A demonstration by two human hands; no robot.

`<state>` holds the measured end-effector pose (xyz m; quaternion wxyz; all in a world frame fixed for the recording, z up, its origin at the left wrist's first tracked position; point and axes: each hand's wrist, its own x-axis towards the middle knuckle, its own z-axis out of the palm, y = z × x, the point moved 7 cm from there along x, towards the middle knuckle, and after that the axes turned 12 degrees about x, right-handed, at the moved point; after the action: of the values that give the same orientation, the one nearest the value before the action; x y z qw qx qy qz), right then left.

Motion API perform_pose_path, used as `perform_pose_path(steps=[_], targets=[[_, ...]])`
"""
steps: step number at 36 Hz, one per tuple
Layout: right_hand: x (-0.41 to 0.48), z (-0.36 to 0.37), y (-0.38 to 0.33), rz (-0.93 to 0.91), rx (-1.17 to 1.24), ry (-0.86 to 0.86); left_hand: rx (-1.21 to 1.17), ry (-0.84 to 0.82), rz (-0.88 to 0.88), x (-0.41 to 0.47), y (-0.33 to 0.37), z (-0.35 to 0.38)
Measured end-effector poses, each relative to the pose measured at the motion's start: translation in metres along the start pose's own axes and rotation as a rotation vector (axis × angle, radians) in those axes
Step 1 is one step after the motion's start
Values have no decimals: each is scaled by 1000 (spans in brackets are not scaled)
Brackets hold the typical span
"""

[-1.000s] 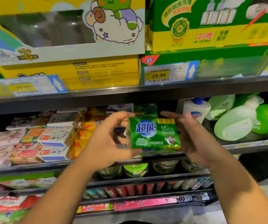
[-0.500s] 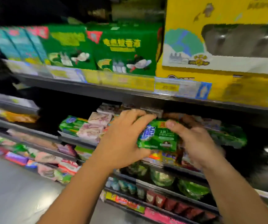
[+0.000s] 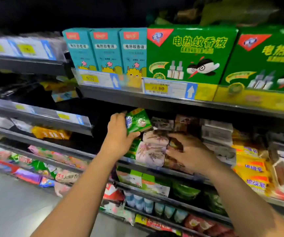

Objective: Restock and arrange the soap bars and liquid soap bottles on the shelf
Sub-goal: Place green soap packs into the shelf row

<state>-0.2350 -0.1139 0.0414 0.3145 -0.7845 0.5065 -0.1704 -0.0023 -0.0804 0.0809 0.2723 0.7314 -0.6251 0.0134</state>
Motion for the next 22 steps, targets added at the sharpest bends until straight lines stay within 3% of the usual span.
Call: perform_pose_path(steps=[12,16,22], targets=[[-3,11,-1,121,-185,-135,500,-395,202,62,-19,53],[-3,8,-4,139,-155,-99,507,-617,191,59,-29,70],[-1,4,-9,138,-131,-69,480,-768,235,53,-45,87]])
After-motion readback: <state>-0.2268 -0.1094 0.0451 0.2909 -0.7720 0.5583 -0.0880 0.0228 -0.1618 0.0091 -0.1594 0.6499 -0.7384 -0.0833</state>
